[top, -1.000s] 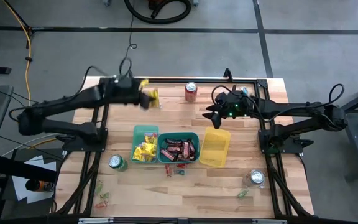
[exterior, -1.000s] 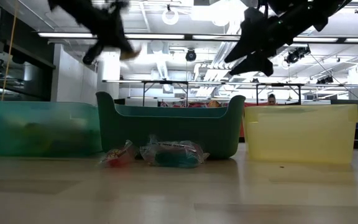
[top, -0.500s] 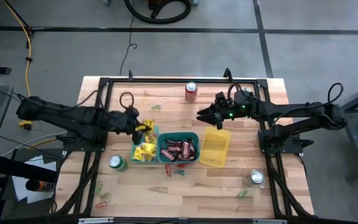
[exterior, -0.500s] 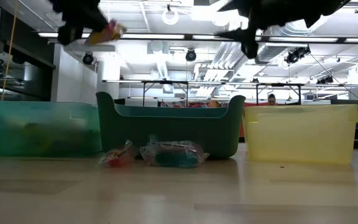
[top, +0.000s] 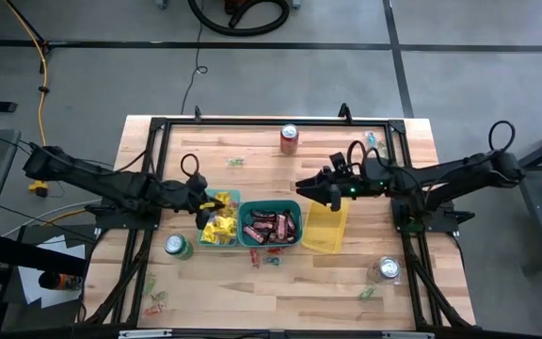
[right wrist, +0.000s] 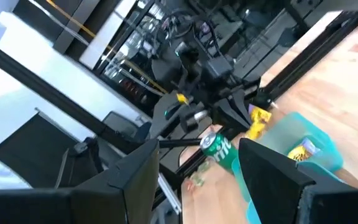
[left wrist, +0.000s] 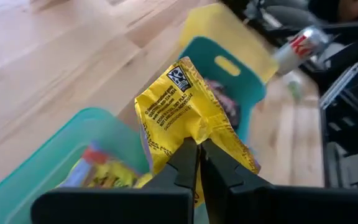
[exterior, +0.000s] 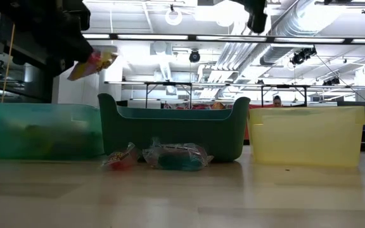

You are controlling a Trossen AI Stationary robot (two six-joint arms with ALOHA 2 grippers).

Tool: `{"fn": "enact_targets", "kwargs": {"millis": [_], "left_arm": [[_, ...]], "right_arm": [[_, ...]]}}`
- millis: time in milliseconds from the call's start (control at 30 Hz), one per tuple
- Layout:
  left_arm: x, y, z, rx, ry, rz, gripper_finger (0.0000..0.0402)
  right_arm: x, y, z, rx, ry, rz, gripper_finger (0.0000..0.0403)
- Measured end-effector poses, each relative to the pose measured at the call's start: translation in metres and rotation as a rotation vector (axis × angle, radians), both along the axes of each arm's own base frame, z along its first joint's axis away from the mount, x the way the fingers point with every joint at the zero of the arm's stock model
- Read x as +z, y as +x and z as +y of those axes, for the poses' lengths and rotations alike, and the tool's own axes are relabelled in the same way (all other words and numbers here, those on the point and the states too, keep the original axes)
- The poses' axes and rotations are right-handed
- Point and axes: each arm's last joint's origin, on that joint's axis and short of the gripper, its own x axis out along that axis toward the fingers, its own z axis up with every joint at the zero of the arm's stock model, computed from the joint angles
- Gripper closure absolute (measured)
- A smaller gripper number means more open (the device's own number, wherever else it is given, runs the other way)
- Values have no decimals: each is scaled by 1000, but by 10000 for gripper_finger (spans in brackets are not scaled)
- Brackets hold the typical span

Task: Sort candy
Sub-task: Put the yellow candy into the green bin, then put the blue gummy into the yellow bin

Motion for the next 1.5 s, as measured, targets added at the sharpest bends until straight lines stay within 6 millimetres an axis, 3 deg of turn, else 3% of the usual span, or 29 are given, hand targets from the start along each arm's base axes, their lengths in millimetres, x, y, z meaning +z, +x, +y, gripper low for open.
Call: {"fn": "enact_targets", "kwargs": {"millis": [167, 367, 500, 600, 733, 867, 1500], "left_arm": [[-11, -5, 4, 53, -24, 120, 374], [-9, -5, 5, 68, -79, 121, 295], [9, 1, 2, 22, -146, 51, 243], [36, 8, 0, 1, -171, -115, 219], [69, 16, -1, -42, -109, -391, 212], [83, 18, 1, -15, -52, -540, 211], [84, 17, 4, 85, -2, -544, 211]], "right_arm": [[11, 1, 4, -16, -42, -26, 187], [29, 2, 5, 1, -110, -48, 187], [41, 2, 5, 12, -177, -35, 187], [49, 2, 5, 15, -210, -11, 187], [59, 0, 7, 51, -227, 12, 187], [63, -1, 12, 135, -229, 38, 187], [59, -6, 31, 253, -228, 118, 187]]}}
